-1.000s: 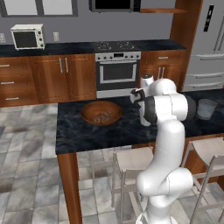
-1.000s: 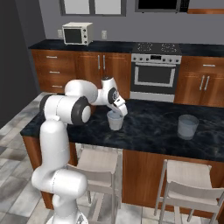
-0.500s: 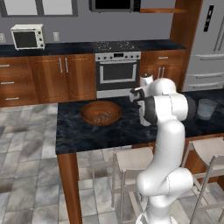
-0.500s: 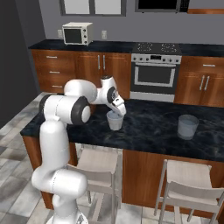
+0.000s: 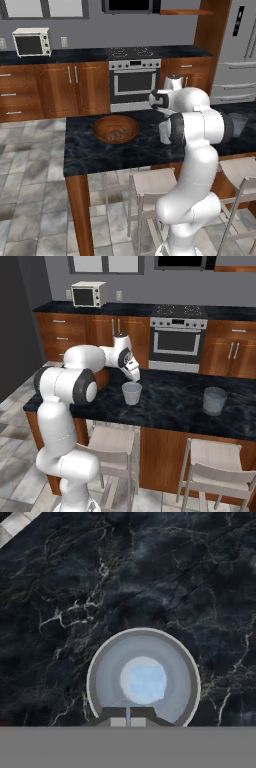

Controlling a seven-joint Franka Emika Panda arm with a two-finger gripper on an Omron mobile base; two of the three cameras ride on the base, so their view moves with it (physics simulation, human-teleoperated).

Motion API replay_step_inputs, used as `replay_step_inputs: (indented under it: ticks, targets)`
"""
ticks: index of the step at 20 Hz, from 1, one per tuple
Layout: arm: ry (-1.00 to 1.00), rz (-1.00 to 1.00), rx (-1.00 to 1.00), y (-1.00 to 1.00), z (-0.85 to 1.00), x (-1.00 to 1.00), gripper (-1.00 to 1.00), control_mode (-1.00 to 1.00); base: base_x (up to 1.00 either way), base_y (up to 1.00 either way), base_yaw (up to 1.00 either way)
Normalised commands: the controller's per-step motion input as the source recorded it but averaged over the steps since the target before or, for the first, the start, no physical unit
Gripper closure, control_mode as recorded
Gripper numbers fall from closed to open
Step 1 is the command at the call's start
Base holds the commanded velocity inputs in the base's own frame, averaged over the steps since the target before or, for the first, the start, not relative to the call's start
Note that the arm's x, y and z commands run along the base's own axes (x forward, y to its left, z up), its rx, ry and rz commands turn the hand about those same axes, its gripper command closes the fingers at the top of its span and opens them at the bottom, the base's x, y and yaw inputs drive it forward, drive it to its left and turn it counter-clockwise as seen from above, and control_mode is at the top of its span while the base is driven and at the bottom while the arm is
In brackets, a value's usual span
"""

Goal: There are four ice cubes in the ice bowl. Place two ice cubes in each glass of water.

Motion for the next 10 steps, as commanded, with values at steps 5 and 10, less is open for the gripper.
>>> replay_step_inputs:
  ticks: [5,10]
  targets:
    - [-0.01,0.06,0.03,0.75,0.25,-0.22,1.00,-1.00,0.00,0.00,0.00]
    - [0.00,0.02,0.01,0.84,0.23,-0.18,-1.00,-1.00,0.00,0.00,0.00]
